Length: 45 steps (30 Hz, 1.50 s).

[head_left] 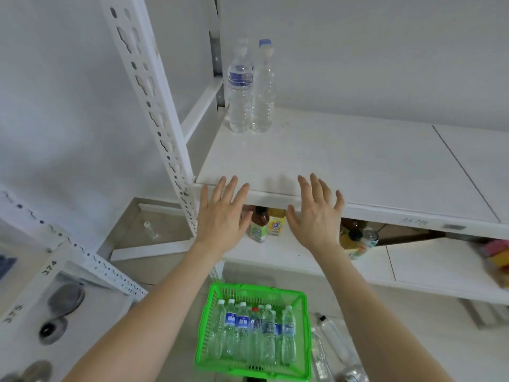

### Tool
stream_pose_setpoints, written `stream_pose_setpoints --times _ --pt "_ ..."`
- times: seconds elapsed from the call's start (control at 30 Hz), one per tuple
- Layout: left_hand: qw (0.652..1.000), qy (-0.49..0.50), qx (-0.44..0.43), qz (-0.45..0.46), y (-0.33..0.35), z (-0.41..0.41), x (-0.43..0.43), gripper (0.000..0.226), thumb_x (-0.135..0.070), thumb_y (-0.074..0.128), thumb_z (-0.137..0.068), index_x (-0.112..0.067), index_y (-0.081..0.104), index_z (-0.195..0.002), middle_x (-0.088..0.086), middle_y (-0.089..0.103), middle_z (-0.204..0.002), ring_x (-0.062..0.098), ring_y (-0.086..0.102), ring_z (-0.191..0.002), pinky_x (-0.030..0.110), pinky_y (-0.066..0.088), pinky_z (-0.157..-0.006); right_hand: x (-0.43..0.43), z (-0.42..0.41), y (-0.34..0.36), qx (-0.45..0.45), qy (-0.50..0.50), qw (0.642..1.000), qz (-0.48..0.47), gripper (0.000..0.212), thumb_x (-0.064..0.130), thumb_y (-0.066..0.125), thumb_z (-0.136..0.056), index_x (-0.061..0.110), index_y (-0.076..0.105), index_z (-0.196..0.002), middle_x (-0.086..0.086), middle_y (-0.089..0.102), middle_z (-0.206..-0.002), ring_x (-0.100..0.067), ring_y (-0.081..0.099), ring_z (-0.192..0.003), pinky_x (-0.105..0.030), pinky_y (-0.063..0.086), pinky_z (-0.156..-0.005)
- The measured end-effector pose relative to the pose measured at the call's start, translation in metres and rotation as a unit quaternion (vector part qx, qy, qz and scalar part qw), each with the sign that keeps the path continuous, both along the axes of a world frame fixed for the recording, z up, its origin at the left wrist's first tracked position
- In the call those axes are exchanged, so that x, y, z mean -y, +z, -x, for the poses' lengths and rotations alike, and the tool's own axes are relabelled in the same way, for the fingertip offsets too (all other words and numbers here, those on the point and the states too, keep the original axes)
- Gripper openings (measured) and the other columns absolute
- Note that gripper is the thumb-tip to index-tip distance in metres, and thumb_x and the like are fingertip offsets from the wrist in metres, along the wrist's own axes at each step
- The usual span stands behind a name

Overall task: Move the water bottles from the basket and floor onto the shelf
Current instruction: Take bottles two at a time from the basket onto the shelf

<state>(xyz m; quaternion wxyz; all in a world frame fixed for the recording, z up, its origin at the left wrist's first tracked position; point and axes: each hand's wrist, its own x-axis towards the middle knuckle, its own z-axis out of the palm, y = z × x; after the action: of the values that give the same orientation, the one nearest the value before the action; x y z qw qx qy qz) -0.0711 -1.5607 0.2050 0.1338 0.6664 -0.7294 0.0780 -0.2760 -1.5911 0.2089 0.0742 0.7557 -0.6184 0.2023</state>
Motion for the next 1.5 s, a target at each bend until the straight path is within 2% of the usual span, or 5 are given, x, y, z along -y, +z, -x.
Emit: stream_pose_setpoints --times 0.2,0.33,0.8,0.9,1.5 --pt "1.0 -0.026 0.002 -0.009 -0.026 0.013 -0.078 0.062 -0.045 0.053 -0.092 -0.02 0.039 -0.147 0.009 0.036 -0.155 0.031 0.028 -0.145 0.059 0.018 -0.114 -0.087 0.009 -0.023 0.01 -0.02 1.0 -0.008 0.062 0.042 0.045 -0.083 0.013 0.045 -0.139 -0.016 0.048 -0.144 -0.035 0.048 -0.129 -0.06 0.031 -0.106" --pt "0.999 -0.032 0.013 -0.01 -0.045 0.022 -0.129 0.059 -0.044 0.055 -0.09 -0.017 0.045 -0.142 0.01 0.043 -0.15 0.033 0.035 -0.141 0.06 0.023 -0.112 -0.141 0.015 -0.043 0.004 -0.03 0.999 -0.029 0.062 0.037 0.06 -0.082 0.014 0.046 -0.138 -0.013 0.048 -0.145 -0.033 0.045 -0.132 -0.059 0.027 -0.108" --pt "0.992 -0.028 0.018 -0.118 -0.136 0.075 -0.26 0.06 -0.04 0.07 -0.08 -0.016 0.055 -0.133 0.012 0.055 -0.139 0.035 0.046 -0.133 0.063 0.033 -0.106 -0.276 0.074 -0.129 -0.019 -0.054 0.987 -0.15 0.066 0.039 0.064 -0.08 0.013 0.047 -0.138 -0.014 0.051 -0.142 -0.032 0.048 -0.13 -0.063 0.03 -0.107" --pt "0.99 -0.018 0.017 -0.135 -0.157 0.086 -0.281 0.061 -0.038 0.075 -0.076 -0.016 0.059 -0.13 0.013 0.058 -0.136 0.036 0.051 -0.129 0.063 0.036 -0.103 -0.296 0.088 -0.15 -0.013 -0.059 0.985 -0.162 0.064 0.043 0.053 -0.079 0.013 0.051 -0.136 -0.014 0.054 -0.139 -0.032 0.05 -0.128 -0.062 0.031 -0.105" --pt "0.953 0.019 0.004 -0.303 -0.293 0.055 -0.259 0.066 -0.037 0.076 -0.073 -0.016 0.057 -0.132 0.015 0.056 -0.138 0.037 0.052 -0.127 0.061 0.04 -0.101 -0.266 0.067 -0.293 0.02 -0.076 0.958 -0.277 0.07 0.041 0.066 -0.078 0.011 0.048 -0.139 -0.017 0.052 -0.141 -0.036 0.049 -0.128 -0.062 0.031 -0.106"
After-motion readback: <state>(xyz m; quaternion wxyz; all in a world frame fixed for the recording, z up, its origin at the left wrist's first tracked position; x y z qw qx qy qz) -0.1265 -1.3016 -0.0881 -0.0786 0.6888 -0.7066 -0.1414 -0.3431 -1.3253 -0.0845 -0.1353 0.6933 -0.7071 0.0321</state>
